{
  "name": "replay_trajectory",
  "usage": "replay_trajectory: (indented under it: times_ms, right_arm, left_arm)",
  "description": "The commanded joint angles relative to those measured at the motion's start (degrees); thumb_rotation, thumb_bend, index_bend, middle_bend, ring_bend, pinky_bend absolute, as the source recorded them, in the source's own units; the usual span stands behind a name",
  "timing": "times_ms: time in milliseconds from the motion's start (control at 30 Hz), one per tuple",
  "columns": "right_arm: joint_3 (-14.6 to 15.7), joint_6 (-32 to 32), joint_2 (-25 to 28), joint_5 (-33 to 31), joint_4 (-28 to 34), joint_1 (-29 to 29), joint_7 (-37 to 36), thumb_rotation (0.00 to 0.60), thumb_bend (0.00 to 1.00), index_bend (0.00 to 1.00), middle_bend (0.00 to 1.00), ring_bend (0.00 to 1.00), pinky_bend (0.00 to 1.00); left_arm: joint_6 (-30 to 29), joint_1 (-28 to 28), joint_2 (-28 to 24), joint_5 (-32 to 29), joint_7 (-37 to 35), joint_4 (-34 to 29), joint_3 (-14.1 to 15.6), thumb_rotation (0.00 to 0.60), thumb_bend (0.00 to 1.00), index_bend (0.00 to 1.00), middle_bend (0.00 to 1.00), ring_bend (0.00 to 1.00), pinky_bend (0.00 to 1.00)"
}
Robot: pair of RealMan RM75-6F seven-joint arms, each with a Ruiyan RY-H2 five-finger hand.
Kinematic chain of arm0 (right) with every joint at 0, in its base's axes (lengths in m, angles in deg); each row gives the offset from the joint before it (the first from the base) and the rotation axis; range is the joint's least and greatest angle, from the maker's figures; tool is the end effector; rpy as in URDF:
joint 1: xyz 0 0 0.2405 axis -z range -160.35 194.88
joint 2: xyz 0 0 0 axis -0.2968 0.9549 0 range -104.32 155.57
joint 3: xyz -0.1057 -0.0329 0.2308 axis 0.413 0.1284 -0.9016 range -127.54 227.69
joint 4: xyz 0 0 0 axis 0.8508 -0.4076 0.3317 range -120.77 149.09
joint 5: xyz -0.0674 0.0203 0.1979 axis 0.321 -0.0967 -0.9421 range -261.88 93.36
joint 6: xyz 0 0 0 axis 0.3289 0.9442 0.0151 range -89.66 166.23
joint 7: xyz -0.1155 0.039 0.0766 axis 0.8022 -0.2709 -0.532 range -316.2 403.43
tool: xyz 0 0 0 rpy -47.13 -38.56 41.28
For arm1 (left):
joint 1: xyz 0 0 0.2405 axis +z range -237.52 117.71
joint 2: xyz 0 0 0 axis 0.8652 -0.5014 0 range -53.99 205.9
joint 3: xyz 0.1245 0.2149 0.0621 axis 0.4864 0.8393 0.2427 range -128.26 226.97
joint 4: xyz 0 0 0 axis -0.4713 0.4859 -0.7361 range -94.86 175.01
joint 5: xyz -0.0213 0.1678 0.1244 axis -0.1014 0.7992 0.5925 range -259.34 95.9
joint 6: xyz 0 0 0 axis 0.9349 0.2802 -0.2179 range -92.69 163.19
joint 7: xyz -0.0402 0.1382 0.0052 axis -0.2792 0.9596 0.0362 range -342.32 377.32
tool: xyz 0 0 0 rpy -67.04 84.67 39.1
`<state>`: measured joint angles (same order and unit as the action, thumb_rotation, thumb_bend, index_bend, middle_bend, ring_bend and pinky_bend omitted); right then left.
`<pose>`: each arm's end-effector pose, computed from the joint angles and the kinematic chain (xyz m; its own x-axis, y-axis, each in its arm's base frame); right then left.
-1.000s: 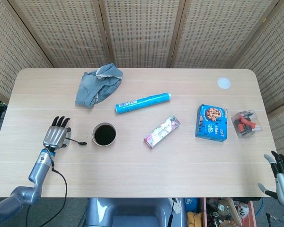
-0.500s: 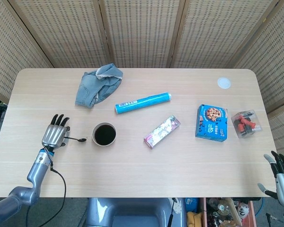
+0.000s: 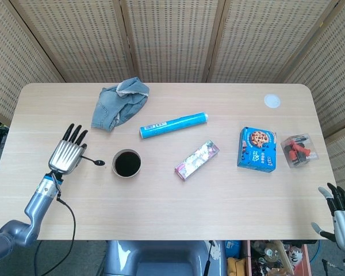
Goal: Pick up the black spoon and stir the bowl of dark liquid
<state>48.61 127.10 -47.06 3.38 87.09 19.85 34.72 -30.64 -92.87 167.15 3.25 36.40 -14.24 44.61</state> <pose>-0.3748 -0.1323 0.1478 0.4298 -0.0081 0.9029 -0.8991 0.0882 0.4287 -0.2701 0.3516 0.0317 0.8096 -0.0866 0.5806 0.5287 -0.3224 -0.7852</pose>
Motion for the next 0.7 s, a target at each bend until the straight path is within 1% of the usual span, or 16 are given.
replay_trajectory:
  times_ms: [33,300,400,500,700]
  right_arm:
    - [0.0,0.1,0.0,0.1,0.0,0.0,0.0,0.600,0.21,0.17,0.15,0.00,0.00]
    - [0.1,0.5,0.0,0.4,0.0,0.0,-0.3,0.600,0.21,0.17,0.15,0.00,0.00]
    - [0.0,0.6,0.1,0.4,0.0,0.1,-0.5,0.600,0.21,0.17,0.15,0.00,0.00]
    - [0.1,0.6,0.0,0.4,-0.2,0.1,-0.6,0.600,0.21,0.17,0.15,0.00,0.00]
    - [0.0,0.5,-0.1,0.1,-0.5,0.1,-0.9,0.600,0.21,0.17,0.15,0.00,0.00]
  left_arm:
    - [-1.4,-1.4,-2.1,2.2,3.5,-2.4,0.3,0.600,0.41,0.70,0.16,0.00,0.00]
    - [-1.7,-3.9,-3.4,6.4,10.5,-3.6,1.8,0.600,0.41,0.71,0.16,0.00,0.00]
    - [-0.9,-5.8,-3.1,9.3,14.5,-3.0,3.0,0.600,0.41,0.71,0.16,0.00,0.00]
    - [-0.2,-6.9,-2.9,10.4,17.0,-3.0,3.4,0.600,0.41,0.71,0.16,0.00,0.00]
    - [1.8,-9.2,-2.0,12.3,20.1,-2.6,4.1,0.600,0.41,0.72,0.16,0.00,0.00]
